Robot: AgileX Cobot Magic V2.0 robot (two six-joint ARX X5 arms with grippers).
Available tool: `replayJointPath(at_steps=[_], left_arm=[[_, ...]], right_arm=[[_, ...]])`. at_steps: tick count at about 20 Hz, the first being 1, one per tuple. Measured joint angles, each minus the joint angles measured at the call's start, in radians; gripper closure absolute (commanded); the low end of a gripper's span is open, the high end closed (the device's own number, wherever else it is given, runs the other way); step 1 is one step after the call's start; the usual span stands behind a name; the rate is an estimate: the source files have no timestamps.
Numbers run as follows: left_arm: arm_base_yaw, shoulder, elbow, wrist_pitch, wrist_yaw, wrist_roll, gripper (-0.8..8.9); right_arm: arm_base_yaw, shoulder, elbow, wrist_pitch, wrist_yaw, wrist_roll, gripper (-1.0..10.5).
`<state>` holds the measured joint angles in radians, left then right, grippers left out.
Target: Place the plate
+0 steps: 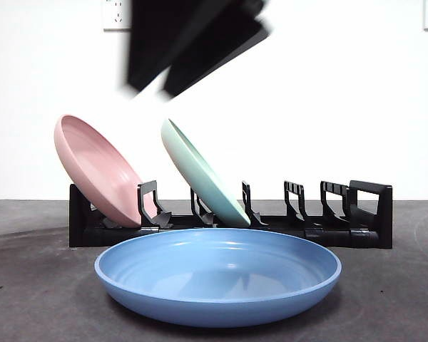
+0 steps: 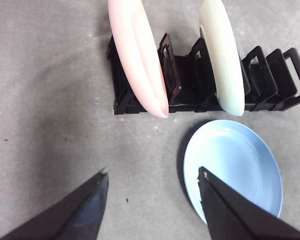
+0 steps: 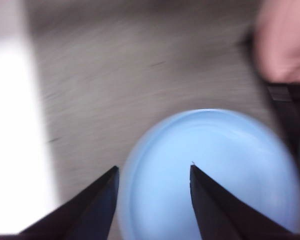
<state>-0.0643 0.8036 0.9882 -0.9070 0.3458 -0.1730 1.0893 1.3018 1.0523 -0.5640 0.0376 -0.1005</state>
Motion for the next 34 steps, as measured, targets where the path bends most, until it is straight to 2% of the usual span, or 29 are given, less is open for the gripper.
replayJointPath(at_steps=[3,8,11,13,15,18,24,27,34], left_arm=[[0.000,0.000,0.000,0.004,0.000,-0.031,5.32],[0.000,0.021,0.004,0.022,0.000,-0.085,4.76],[-0.021,0.089,0.045,0.074,0.000,-0.112,4.76],[-0.051,0.171,0.131,0.076,-0.001,-0.116,4.77],[-0.085,0.276,0.244,0.075,-0.039,-0.116,4.77],[-0.150,0.455,0.437,0.042,-0.162,-0.102,4.78],[-0.218,0.787,0.767,-0.194,-0.378,-0.062,4.78],[-0.233,0.912,0.853,-0.287,-0.435,-0.055,4.79],[-0.246,1.031,0.870,-0.304,-0.552,-0.051,4.80]], right_arm=[[-0.217,-0.094,0.000,-0.039,-0.045,0.002,7.2],[-0.615,-0.209,0.000,-0.079,-0.234,0.003,7.2],[-0.809,-0.228,0.000,-0.174,-0.246,0.003,7.2],[-0.881,-0.238,0.000,-0.214,-0.245,0.003,7.2],[-0.895,-0.256,0.000,-0.213,-0.246,0.004,7.2],[-0.893,-0.280,0.000,-0.213,-0.247,0.004,7.2],[-0.893,-0.303,0.000,-0.214,-0.247,0.004,7.2],[-0.893,-0.303,0.000,-0.214,-0.247,0.004,7.2],[-0.893,-0.303,0.000,-0.214,-0.247,0.004,7.2]])
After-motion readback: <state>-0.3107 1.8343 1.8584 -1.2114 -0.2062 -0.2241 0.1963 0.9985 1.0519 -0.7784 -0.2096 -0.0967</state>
